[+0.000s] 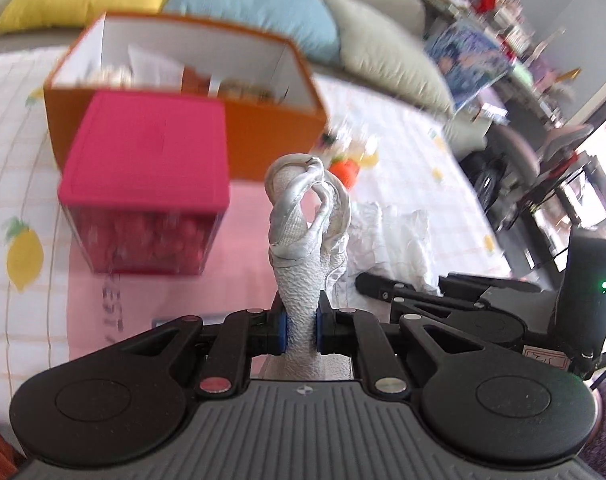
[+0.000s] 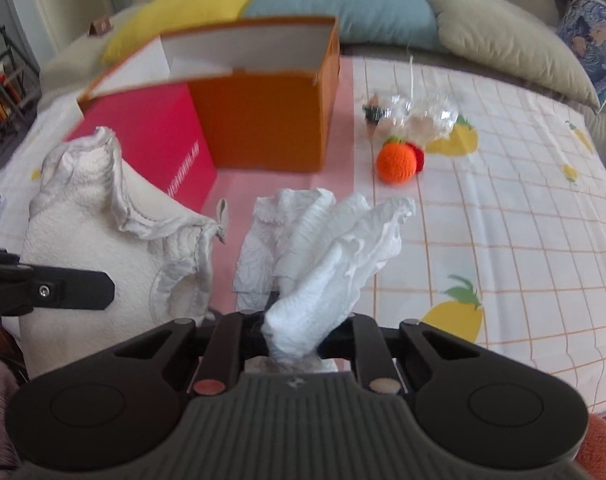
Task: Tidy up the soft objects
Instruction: 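Carry the bib with left tool while right tool carries the white cloth to the box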
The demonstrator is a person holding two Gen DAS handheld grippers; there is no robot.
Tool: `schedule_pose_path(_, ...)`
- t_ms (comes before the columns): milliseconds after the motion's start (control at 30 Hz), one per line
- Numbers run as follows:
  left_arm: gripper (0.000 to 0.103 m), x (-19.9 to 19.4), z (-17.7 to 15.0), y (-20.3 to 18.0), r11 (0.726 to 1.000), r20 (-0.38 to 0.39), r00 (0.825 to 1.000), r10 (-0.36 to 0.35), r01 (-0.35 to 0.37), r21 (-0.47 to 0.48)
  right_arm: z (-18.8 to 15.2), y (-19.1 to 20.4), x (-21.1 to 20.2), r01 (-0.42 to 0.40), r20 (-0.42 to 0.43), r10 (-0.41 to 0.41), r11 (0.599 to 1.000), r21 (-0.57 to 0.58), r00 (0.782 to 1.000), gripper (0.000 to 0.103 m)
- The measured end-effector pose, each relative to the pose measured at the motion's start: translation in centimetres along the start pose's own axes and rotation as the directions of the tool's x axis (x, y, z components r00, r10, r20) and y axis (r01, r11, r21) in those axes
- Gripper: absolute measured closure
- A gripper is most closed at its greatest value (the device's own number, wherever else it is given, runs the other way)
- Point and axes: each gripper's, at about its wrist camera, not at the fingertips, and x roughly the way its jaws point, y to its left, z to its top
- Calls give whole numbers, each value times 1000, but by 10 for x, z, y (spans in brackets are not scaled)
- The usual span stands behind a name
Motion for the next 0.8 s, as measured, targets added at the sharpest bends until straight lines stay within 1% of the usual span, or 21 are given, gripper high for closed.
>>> schedule_pose_path(100,89,-17,19,-1,1000,70,997,-19,18,11,19,2,-15,-31,53,31,1000,5,998,89)
schedule_pose_path(200,89,-31,41,0,1000,145,989,-15,11,28,43,8,-26,-62,113,63,998,-15,992,89)
schedule_pose_path(367,89,-46,82,1,997,250,968,39,-54,54,93,20,-34,-104,206,114,993,-57,972,89)
schedule_pose_path(467,89,-50,105,4,994,297,953,65,-88,66,121,30,-31,-109,247,129,990,-91,960,89)
schedule_pose_path(567,89,-44,128,10,990,318,943,96,-124,69,146,39,-19,-110,266,136,988,-111,954,89)
schedule_pose_path(667,89,-30,144,16,982,323,935,144,-176,71,166,46,1,-113,249,138,987,-113,958,89)
schedule_pose_path(733,89,-17,153,22,980,310,937,158,-187,65,174,50,18,-106,231,131,987,-120,964,89)
schedule_pose_path(800,89,-1,160,33,979,280,944,175,-197,50,179,52,38,-95,202,120,987,-133,972,89)
